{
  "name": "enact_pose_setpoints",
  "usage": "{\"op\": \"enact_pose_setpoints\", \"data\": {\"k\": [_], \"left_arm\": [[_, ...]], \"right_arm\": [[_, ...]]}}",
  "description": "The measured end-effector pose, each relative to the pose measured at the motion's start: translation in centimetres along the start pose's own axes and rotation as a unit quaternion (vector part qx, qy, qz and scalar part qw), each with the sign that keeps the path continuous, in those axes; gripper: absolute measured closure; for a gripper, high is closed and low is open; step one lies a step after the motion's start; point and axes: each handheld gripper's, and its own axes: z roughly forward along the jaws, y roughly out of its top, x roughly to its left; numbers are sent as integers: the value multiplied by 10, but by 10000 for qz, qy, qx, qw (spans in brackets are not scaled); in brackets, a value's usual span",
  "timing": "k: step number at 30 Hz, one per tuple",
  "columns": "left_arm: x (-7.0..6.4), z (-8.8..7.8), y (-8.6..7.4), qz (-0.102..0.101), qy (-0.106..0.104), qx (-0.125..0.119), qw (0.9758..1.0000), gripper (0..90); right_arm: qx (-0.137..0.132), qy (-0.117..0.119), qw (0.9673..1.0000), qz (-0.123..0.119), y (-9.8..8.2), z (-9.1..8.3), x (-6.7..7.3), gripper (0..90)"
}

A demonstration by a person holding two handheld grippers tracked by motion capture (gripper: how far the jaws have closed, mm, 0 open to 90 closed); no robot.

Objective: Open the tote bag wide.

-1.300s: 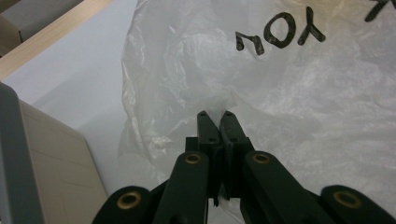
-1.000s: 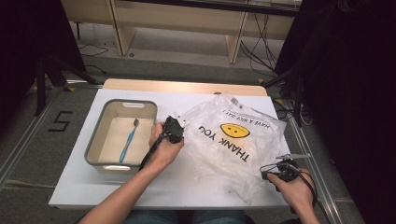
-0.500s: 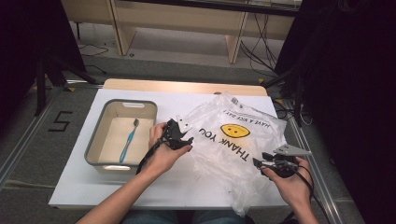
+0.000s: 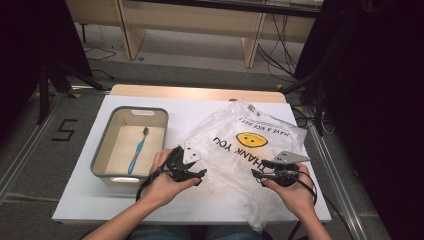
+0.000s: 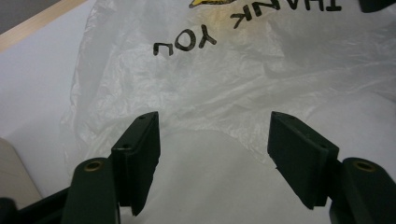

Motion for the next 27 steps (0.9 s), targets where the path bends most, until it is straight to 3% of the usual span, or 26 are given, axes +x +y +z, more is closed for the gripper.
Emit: {"op": "enact_pose_setpoints", "data": {"k": [8,14,27], "left_arm": [[-9,-11,-25,-4,-247,-36,9997,333],[-12,-17,-40,-11,-274,-84,9996,316],[-14,-16,-50,51,-380,-38,9993,305]], "right_arm": [[-26,155,9998,-116,7,12,5,459],[-62,327,9993,-150,10,18,9,472],[-63,325,9994,-96,10,23,12,466]]}}
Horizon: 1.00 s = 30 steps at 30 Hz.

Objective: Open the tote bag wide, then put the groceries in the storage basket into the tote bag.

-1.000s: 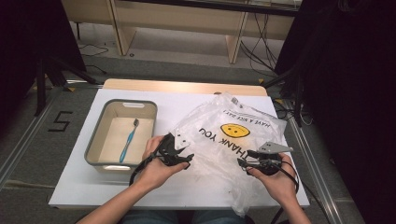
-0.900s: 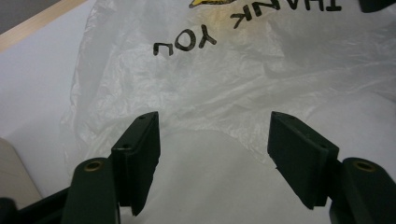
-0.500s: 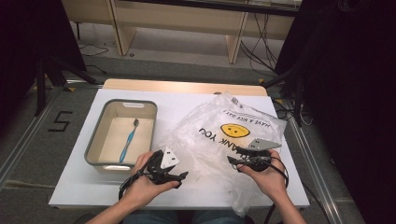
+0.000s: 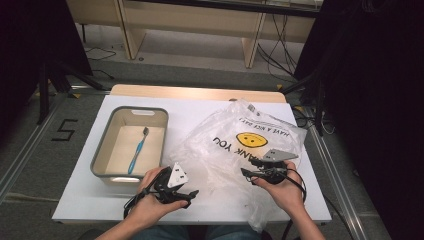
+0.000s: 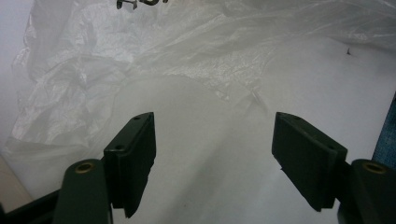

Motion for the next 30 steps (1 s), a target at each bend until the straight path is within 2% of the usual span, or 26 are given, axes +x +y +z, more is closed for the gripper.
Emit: {"op": "enact_pose_setpoints", "data": {"k": [19,30], "left_arm": [[-1,3,1,-35,55,74,10000,305],[-1,5,0,-37,52,100,9999,305]], "right_arm": [[-79,-68,9999,-45,-4,-6,0,461],[-68,1,10000,-40,-3,-3,1,451]]}}
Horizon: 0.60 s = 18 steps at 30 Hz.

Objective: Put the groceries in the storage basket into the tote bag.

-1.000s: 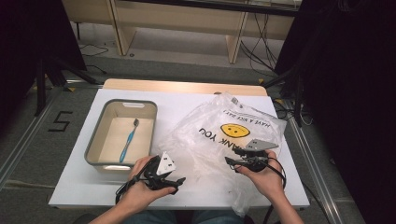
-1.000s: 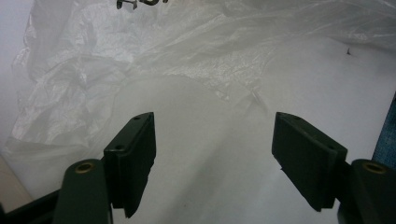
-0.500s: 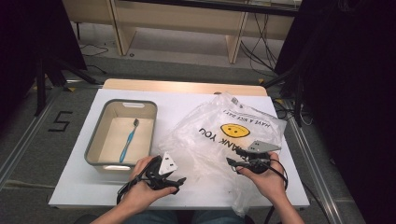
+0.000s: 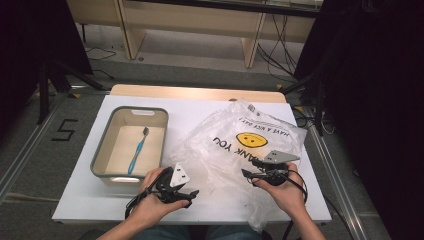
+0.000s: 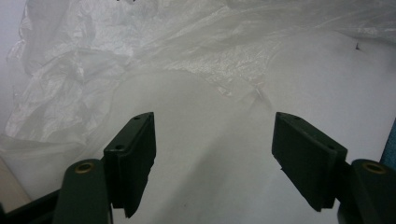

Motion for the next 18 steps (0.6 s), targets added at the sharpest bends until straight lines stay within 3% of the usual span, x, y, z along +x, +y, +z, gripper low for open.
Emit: {"op": "enact_pose_setpoints", "data": {"k": [10,18], "left_arm": [[-4,9,-1,20,-181,80,9998,315],[-6,15,2,-4,-204,129,9997,334]], "right_arm": [[93,254,9996,-98,9,14,7,439],[176,347,9991,-159,12,23,9,426]]}}
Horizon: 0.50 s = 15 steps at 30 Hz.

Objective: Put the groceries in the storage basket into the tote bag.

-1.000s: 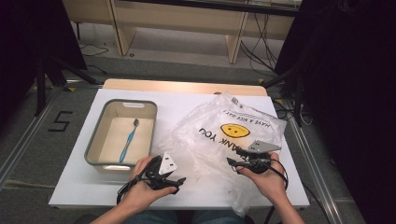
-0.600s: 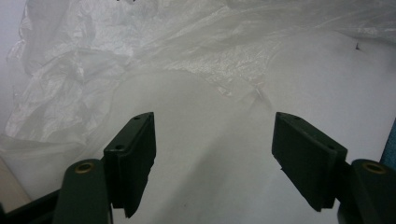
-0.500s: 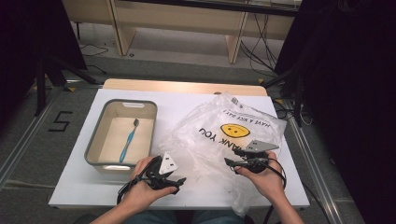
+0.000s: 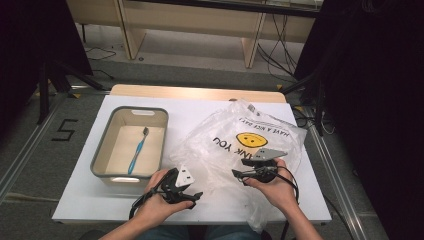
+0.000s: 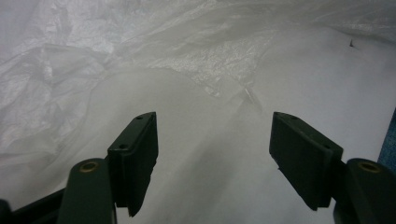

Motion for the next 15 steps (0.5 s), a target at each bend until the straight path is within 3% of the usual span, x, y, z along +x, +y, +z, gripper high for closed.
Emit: {"op": "enact_pose_setpoints", "data": {"k": [5,10,15], "left_arm": [[-8,15,8,95,-126,64,9999,351],[-13,32,15,146,-302,161,9993,386],[-14,39,17,151,-307,142,9993,399]], "right_arm": [[268,100,9992,-261,1,12,5,391],[593,114,9971,-457,0,23,7,413],[599,148,9969,-488,2,26,8,458]]}}
